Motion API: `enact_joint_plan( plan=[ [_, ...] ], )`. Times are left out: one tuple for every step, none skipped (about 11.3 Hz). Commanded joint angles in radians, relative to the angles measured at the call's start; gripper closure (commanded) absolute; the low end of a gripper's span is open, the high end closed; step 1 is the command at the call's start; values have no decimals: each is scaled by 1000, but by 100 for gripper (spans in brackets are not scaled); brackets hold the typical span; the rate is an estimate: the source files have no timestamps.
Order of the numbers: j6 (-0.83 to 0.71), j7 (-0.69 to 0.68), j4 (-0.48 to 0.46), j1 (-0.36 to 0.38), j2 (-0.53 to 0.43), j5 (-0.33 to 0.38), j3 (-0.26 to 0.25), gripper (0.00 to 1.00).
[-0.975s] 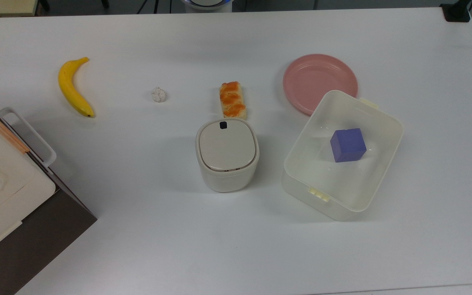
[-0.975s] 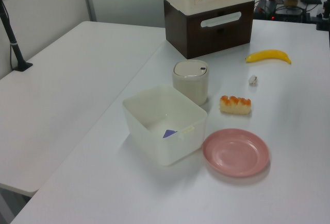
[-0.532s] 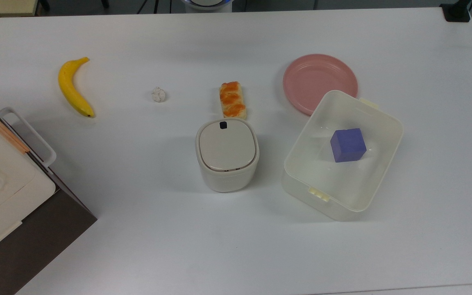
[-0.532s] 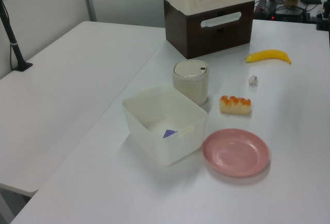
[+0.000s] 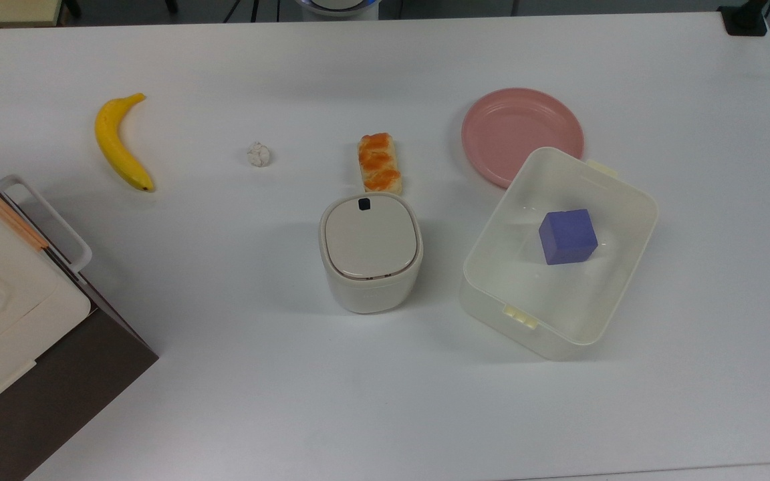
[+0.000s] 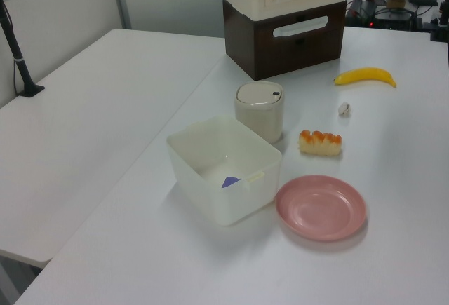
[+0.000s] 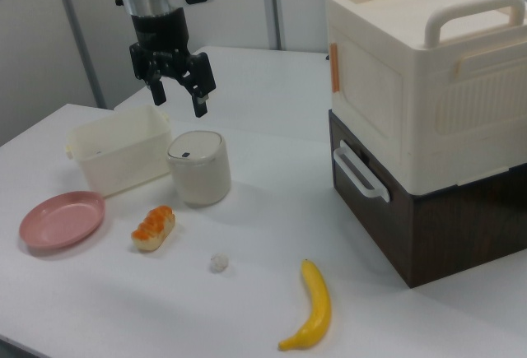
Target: Open the trash can
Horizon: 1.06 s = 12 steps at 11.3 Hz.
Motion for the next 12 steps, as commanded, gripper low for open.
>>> enact_joint_plan(
  plan=[
    [-21,13,8,4,6,3,-3,0],
    [-17,48,8,9,23,-22,-3,0],
    [-12,77,8,12,25,-39,-1,0],
    [-8,87,8,12,25,-37,-1,0],
    [17,105,8,13,22,-31,-1,0],
    [28,137,8,13,23,-28,0,0],
    [43,148,8,12,23,-26,0,0],
    [52,170,8,12,23,-23,-1,0],
    [64,206,8,13,22,-20,-1,0],
    [93,226,8,15,22,-19,0,0],
    [103,251,8,15,22,-20,0,0],
    [104,269,8,16,23,-25,3,0]
  ],
)
